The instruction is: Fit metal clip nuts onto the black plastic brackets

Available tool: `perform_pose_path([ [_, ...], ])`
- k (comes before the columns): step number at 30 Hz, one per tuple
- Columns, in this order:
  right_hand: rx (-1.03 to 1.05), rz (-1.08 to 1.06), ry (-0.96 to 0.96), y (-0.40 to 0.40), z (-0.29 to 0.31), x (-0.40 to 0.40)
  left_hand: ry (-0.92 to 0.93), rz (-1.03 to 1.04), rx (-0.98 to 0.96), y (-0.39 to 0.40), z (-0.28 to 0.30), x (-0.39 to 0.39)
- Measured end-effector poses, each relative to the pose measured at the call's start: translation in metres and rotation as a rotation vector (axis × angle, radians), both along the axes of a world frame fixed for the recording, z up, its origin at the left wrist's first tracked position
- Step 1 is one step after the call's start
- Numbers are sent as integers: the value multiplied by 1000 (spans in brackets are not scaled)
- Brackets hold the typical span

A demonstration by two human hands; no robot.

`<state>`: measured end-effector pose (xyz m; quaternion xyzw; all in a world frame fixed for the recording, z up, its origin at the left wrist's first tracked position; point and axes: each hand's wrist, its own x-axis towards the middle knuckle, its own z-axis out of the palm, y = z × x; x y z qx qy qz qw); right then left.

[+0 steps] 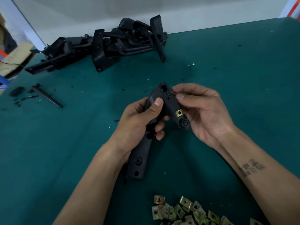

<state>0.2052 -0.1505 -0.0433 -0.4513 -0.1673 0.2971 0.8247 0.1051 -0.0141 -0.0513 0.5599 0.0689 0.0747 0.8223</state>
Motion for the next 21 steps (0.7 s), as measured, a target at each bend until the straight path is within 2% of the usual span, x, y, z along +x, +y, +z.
perform_pose_path([
  [21, -34, -108, 63, 1, 4, -6, 40, 43, 43, 0, -3, 2],
])
